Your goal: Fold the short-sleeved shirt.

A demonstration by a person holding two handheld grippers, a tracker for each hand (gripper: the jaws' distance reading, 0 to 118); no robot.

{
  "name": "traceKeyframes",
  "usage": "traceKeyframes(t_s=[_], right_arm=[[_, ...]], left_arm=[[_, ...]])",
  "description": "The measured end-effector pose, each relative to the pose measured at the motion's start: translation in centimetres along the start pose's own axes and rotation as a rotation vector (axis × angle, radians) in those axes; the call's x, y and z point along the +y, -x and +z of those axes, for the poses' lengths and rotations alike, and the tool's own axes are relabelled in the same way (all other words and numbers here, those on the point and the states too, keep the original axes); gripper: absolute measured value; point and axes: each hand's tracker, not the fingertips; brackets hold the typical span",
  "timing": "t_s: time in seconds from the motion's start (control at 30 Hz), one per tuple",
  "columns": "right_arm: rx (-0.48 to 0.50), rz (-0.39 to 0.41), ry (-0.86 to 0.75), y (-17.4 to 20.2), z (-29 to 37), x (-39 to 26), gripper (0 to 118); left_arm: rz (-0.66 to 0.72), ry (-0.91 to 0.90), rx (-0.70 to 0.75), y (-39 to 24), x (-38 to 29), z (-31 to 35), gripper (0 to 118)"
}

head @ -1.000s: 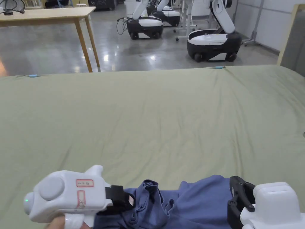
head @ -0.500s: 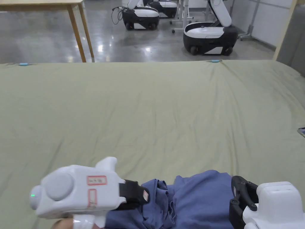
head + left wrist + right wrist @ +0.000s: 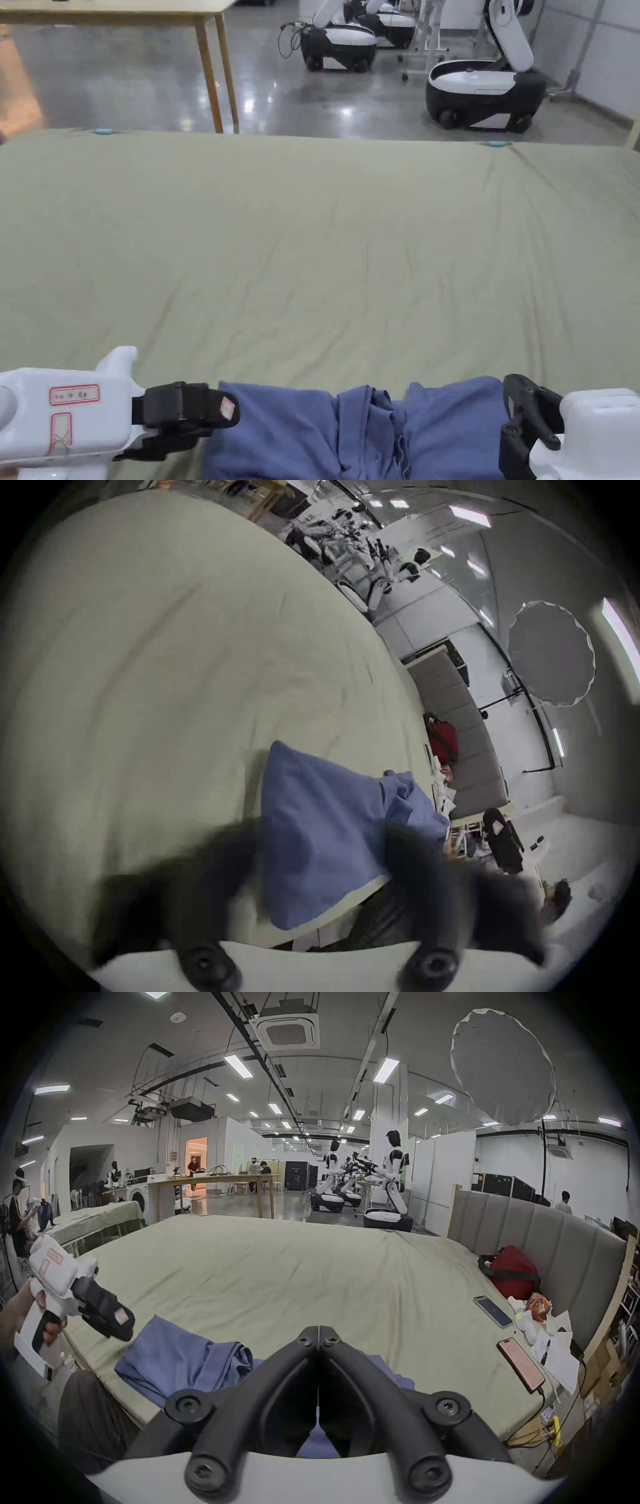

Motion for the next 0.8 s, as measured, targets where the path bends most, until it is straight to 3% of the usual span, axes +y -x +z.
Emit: traceKeyframes(t_s=[0.2,0.27,0.3,0.33,0.4,0.43,0.6,0.8], right_arm=[[-0.001,0.009,-0.001,0.1,0.2,0.1,1],[-0.005,0.01,0.001,0.0,0.2,0.0,1],[-0.008,0.008,0.002,-0.1,0.2,0.0,1],[-0.01,0.006,0.004,-0.2,0.2,0.0,1],[-0.016,0.001,0.003,-0.5,0.5,-0.1,1],[-0.021,-0.001,0.003,-0.6,0.6,-0.1,1],[-0.033,-0.003,-0.004,-1.3,0.7,0.1,1],[-0.026,-0.012,-0.038,-1.4,0.6,0.7,1]], left_arm=[[0.185,0.036,-0.211,3.1,0.7,-2.8,107],[0.235,0.062,-0.297,3.7,0.6,-4.4,87],[0.23,0.081,-0.28,3.9,0.5,-5.2,83],[0.223,0.07,-0.262,3.8,0.3,-5.6,72],[0.208,0.083,-0.217,3.1,0.2,-5.7,21],[0.182,0.072,-0.182,2.8,0.0,-5.6,14],[0.14,0.023,-0.18,0.4,0.5,-1.5,11],[0.059,-0.103,0.031,-2.6,1.9,7.7,11]])
